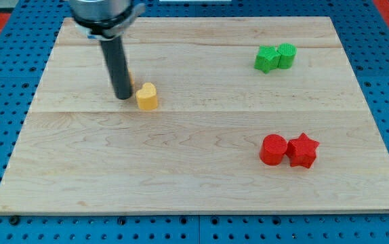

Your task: Move the yellow hexagon vertical to the green star

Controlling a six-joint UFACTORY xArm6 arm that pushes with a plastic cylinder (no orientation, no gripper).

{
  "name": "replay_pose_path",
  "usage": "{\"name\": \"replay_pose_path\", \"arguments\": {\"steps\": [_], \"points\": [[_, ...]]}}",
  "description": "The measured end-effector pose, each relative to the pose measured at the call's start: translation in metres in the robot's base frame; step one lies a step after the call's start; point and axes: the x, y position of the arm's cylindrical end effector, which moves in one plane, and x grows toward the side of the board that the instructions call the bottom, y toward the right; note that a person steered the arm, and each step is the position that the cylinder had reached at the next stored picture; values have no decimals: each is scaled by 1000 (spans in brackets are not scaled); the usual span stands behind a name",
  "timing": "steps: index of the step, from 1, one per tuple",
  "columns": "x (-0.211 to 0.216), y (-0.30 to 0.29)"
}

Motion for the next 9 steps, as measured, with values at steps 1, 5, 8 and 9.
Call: {"name": "replay_pose_path", "arguments": {"steps": [1, 5, 8, 9], "points": [[-28, -23], [-163, 245], [-206, 217], [-202, 260]]}}
